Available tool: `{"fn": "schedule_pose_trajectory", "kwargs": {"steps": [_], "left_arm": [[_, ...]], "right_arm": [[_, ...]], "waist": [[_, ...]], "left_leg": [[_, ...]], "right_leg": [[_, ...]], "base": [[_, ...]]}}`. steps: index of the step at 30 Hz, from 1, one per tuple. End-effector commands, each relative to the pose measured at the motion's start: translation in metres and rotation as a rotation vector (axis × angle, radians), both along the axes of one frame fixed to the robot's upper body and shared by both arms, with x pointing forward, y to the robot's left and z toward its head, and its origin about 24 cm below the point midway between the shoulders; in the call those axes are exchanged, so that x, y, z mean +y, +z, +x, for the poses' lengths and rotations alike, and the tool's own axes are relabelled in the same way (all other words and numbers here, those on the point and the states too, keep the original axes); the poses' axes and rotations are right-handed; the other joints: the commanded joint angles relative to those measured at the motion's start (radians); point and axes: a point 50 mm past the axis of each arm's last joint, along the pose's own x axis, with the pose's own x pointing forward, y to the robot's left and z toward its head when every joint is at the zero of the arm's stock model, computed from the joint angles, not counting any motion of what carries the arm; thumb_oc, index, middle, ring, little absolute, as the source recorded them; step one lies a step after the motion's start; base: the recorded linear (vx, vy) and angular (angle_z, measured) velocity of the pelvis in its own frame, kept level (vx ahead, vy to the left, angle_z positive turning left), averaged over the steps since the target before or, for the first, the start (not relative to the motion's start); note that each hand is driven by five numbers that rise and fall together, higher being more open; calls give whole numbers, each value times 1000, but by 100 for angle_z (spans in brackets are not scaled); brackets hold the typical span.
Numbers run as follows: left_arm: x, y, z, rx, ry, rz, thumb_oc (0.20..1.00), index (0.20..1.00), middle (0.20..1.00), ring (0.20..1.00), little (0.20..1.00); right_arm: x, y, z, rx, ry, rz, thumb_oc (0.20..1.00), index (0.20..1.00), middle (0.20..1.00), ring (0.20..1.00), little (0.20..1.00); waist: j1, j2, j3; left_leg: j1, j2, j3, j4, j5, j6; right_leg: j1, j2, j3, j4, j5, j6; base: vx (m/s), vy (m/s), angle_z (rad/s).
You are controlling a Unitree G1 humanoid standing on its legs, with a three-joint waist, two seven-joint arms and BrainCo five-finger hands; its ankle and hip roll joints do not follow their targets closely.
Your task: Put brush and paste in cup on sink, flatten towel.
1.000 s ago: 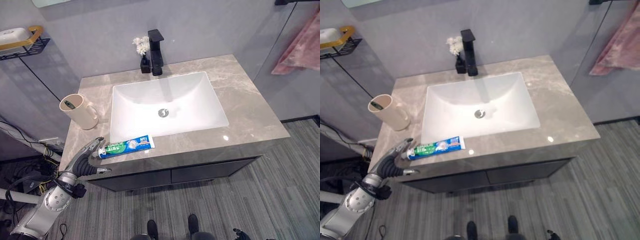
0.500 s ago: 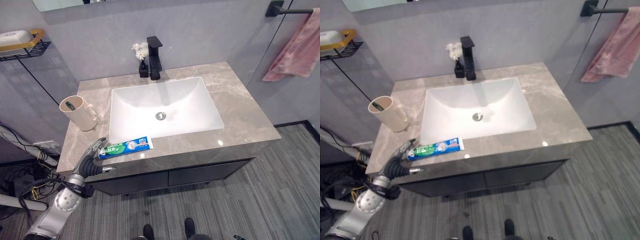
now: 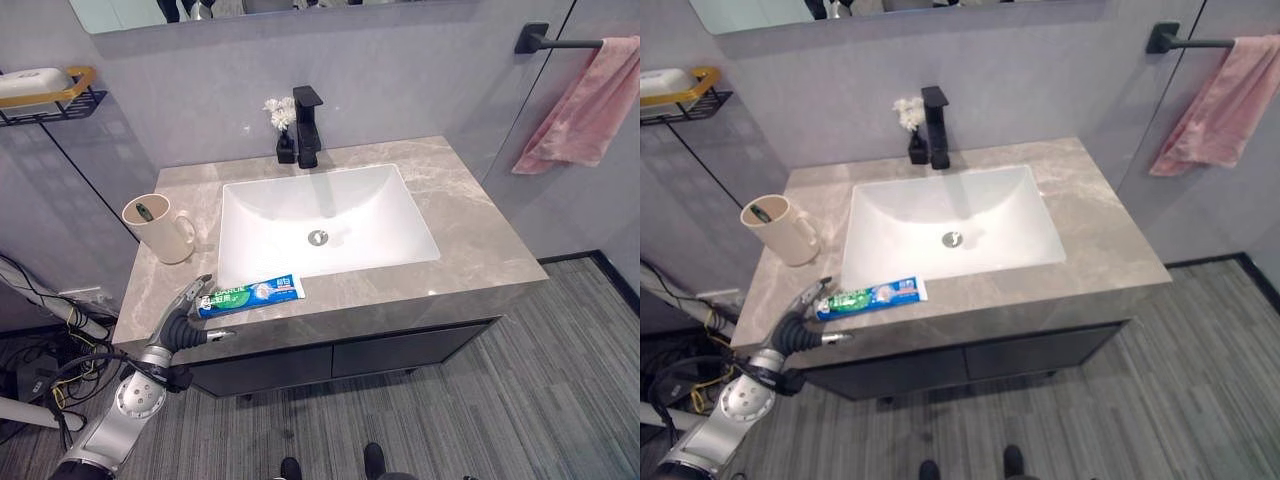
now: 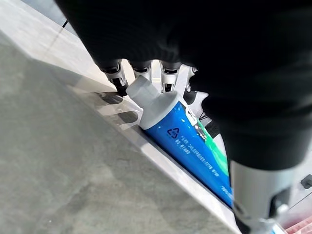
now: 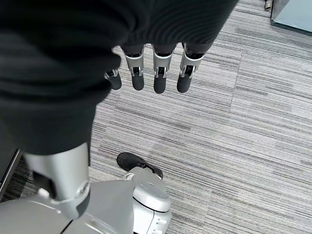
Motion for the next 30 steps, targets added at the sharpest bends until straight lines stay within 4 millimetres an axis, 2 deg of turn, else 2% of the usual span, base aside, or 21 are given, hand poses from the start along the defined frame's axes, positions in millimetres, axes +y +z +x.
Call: {"fn": "schedule_pose_trajectory", "kwargs": {"steps": [1, 3, 5, 10, 11, 12, 14, 20, 30], "left_arm": [[-13, -7, 8, 46, -79, 30, 1000, 1000, 1000, 1000, 1000], [-14, -8, 8, 51, -80, 33, 1000, 1000, 1000, 1000, 1000], [-13, -10, 7, 61, -78, 34, 849, 849, 849, 849, 849], [-14, -14, 6, 82, -88, 47, 721, 721, 721, 721, 721], [-14, -14, 6, 82, -88, 47, 724, 724, 724, 724, 724], [-15, -15, 6, 88, -95, 55, 780, 780, 780, 780, 780], [-15, -17, 5, 99, -100, 66, 787, 787, 787, 787, 787], [-17, -21, 6, 121, -121, 104, 718, 718, 718, 718, 718], [-19, -28, 6, 148, -168, 212, 664, 664, 664, 664, 664]], "right_arm": [[4, 1, 17, -56, -10, 5, 1000, 1000, 1000, 1000, 1000], [3, 1, 16, -55, -11, 3, 1000, 1000, 1000, 1000, 1000], [3, 2, 16, -54, -13, 1, 1000, 1000, 1000, 1000, 1000], [0, 2, 15, -53, -14, -6, 1000, 1000, 1000, 1000, 1000], [0, 2, 15, -53, -15, -6, 1000, 1000, 1000, 1000, 1000], [-1, 2, 15, -52, -15, -9, 1000, 1000, 1000, 1000, 1000], [-1, 3, 15, -54, -15, -12, 1000, 1000, 1000, 1000, 1000], [-2, 3, 16, -61, -16, -18, 1000, 1000, 1000, 1000, 1000], [-5, 5, 19, -78, -15, -31, 1000, 1000, 1000, 1000, 1000]], "waist": [[-19, -23, 28], [-20, -20, 29], [-20, -17, 28], [-23, -9, 29], [-23, -9, 29], [-24, -7, 29], [-25, -4, 29], [-25, 0, 31], [-29, 3, 32]], "left_leg": [[23, -1, -55, 10, -34, -15], [23, -2, -56, 10, -34, -15], [23, -2, -56, 10, -34, -15], [23, -2, -54, 10, -33, -16], [23, -2, -54, 10, -33, -16], [22, -2, -53, 10, -33, -16], [21, -2, -54, 10, -32, -17], [16, 0, -53, 10, -31, -18], [12, 4, -44, 10, -31, -19]], "right_leg": [[5, -55, 14, 7, 81, 67], [5, -55, 13, 7, 81, 68], [4, -56, 14, 7, 80, 67], [2, -57, 13, 7, 81, 66], [2, -57, 13, 7, 81, 66], [1, -56, 14, 7, 81, 66], [-2, -57, 14, 7, 82, 65], [-5, -55, 14, 7, 82, 64], [-11, -51, 19, 7, 82, 64]], "base": [[0, 0, 0], [0, 0, 0], [0, 0, 0], [0, 0, 0], [0, 0, 0], [0, 0, 0], [0, 0, 0], [0, 0, 0], [0, 0, 0]]}}
